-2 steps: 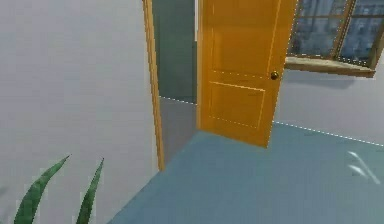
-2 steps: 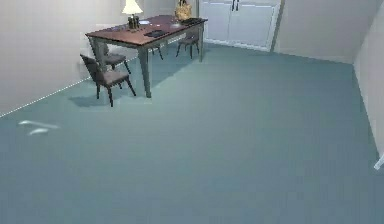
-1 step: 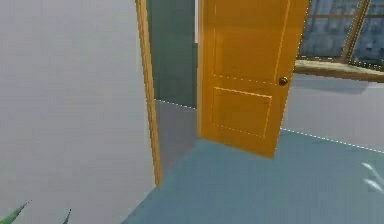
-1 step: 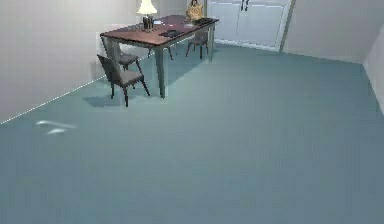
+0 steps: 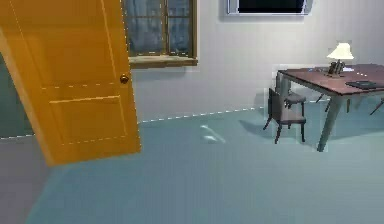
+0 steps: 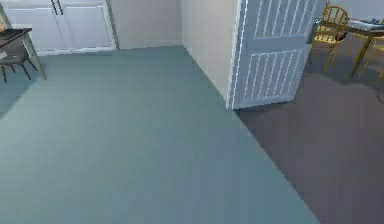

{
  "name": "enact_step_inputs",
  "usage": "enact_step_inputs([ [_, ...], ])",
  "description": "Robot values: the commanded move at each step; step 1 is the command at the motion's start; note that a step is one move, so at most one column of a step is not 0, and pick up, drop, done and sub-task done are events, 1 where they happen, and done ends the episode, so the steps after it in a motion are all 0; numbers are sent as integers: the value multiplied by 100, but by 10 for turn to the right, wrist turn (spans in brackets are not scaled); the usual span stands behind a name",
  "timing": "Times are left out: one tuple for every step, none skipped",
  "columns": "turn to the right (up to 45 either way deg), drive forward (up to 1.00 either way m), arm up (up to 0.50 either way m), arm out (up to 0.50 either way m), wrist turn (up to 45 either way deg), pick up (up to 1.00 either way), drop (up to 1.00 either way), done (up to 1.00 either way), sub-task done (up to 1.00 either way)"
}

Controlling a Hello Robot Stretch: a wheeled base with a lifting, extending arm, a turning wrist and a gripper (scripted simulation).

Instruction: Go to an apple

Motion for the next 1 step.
enact_step_inputs([
  [450,0,0,0,0,0,0,0,0],
])
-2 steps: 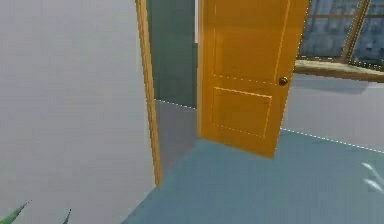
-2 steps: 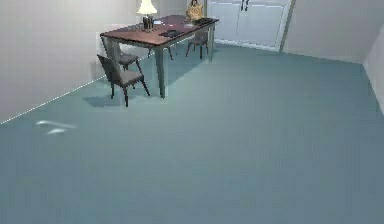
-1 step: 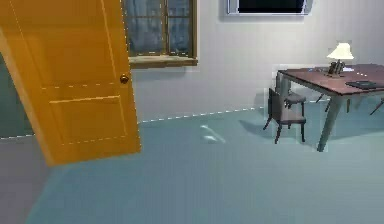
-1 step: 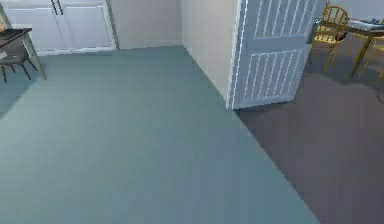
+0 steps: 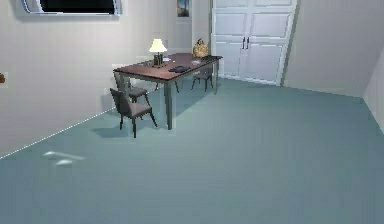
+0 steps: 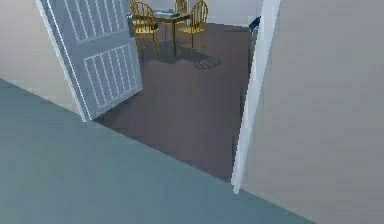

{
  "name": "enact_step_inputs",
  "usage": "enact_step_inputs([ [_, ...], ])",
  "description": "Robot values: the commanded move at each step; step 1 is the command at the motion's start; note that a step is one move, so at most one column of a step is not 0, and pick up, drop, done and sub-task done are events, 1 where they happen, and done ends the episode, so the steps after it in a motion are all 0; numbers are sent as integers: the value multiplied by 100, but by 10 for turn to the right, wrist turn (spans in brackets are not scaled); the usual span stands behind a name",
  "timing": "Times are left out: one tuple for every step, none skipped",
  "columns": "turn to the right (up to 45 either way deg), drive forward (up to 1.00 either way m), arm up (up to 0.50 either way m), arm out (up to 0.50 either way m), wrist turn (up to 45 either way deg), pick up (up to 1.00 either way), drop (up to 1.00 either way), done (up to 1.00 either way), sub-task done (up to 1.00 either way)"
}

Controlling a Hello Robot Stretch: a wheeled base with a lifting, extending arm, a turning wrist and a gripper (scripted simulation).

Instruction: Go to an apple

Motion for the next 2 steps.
enact_step_inputs([
  [180,0,0,0,0,0,0,0,0],
  [0,25,0,0,0,0,0,0,0],
])
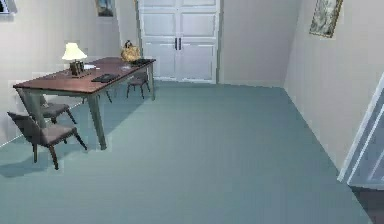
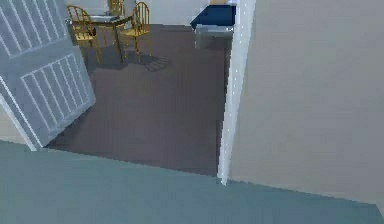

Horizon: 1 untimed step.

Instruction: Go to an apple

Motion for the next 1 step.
enact_step_inputs([
  [-450,0,0,0,0,0,0,0,0],
])
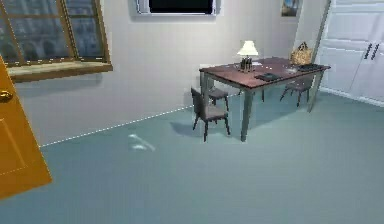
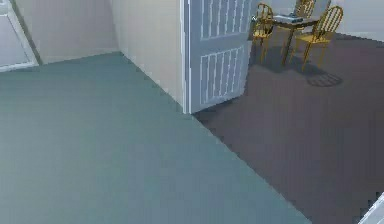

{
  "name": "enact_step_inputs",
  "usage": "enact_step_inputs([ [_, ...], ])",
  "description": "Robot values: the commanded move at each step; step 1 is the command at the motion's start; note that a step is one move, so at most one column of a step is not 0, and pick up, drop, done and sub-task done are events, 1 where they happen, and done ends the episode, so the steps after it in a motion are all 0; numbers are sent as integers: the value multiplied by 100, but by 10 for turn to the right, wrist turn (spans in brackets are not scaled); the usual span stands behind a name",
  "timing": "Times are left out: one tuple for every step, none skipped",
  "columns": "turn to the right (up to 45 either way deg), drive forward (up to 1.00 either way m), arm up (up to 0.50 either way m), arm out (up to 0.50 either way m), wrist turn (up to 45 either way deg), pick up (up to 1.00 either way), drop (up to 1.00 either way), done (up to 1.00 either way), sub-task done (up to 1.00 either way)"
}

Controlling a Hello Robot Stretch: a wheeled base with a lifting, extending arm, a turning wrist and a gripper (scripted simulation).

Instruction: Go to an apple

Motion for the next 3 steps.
enact_step_inputs([
  [-360,0,0,0,0,0,0,0,0],
  [0,45,0,0,0,0,0,0,0],
  [-270,0,0,0,0,0,0,0,0],
])
